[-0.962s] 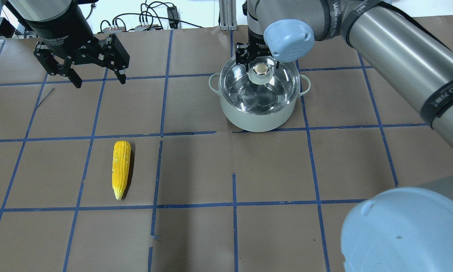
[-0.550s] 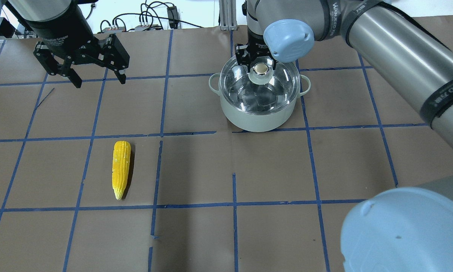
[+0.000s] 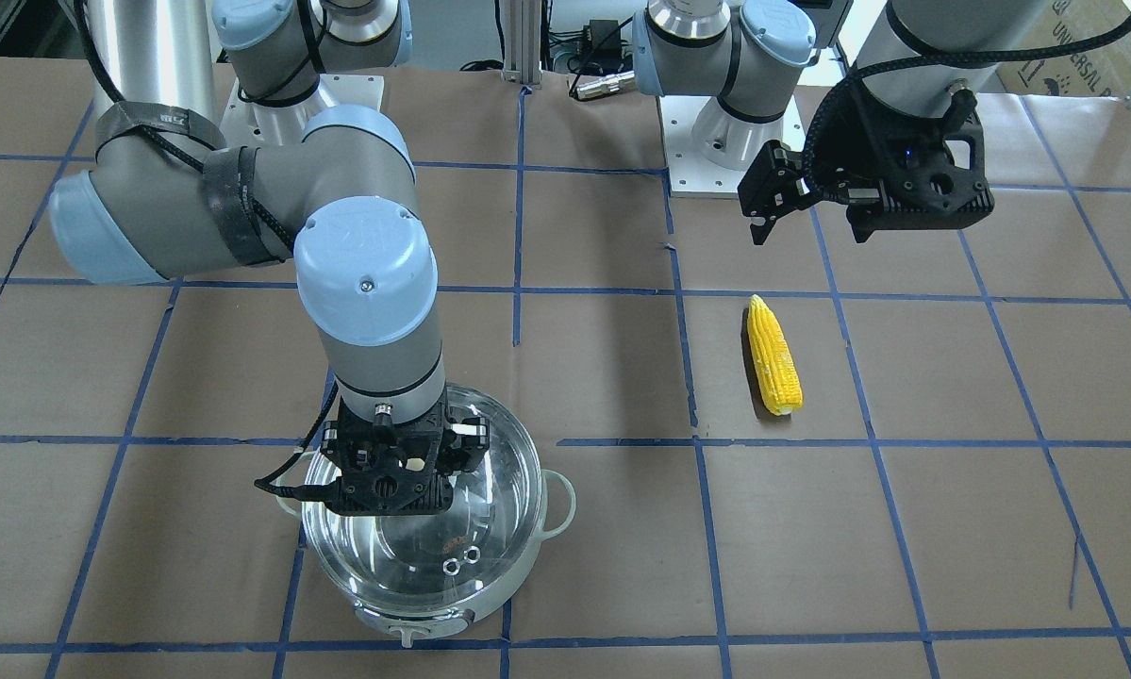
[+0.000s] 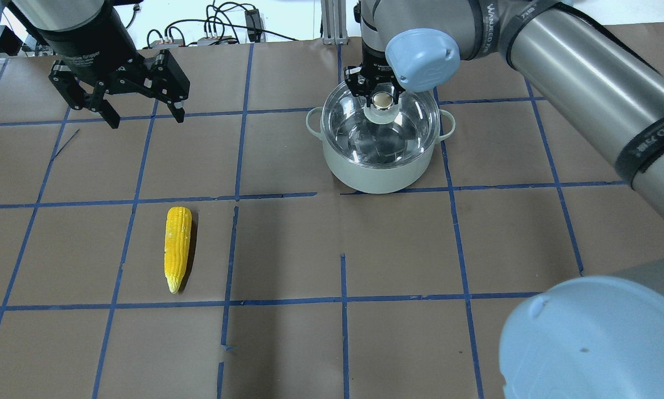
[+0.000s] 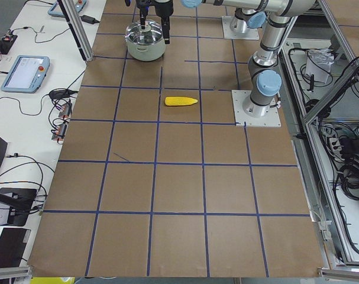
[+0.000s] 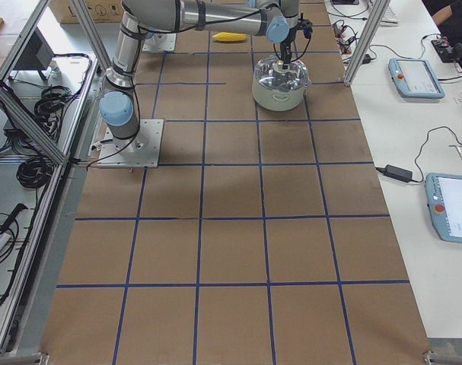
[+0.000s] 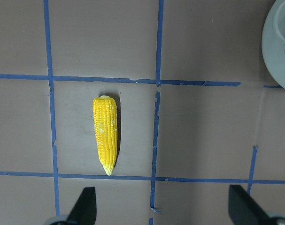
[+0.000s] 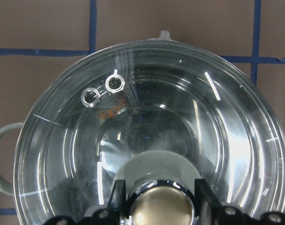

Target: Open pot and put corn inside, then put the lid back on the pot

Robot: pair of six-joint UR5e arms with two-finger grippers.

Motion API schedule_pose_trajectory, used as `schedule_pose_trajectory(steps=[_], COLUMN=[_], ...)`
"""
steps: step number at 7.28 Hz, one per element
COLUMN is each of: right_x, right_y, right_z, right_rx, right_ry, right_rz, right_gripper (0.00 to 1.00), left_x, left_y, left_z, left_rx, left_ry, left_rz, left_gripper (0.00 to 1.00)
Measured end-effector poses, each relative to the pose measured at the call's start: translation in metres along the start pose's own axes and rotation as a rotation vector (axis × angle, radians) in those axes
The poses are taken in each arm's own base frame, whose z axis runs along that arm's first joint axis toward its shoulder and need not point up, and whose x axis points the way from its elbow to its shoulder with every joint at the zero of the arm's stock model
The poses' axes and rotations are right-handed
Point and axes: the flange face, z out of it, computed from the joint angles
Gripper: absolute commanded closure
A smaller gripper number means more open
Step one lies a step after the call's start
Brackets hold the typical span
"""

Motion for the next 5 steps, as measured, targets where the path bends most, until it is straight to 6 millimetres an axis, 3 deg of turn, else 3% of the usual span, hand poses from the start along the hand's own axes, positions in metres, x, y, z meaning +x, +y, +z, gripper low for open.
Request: schedule_pose_trajectory(steps=[3,5], right_x=[0.0,0.0], right_y=[0.0,-0.003], right_z=[-0.002,-0.011], right_rx=[0.002,0.012], right_ry=[0.0,0.0], right_rz=[0.002,0.003], right_gripper=[0.77,0.85], left_x=[0.0,-0.008], left_y=[0.001,-0.003], left_z=[-0.004,0.016], left_rx=[0.005,-0.033], left_ry=[0.002,0.01], left_rz=[0.0,0.009], left_gripper=[0.0,0.0])
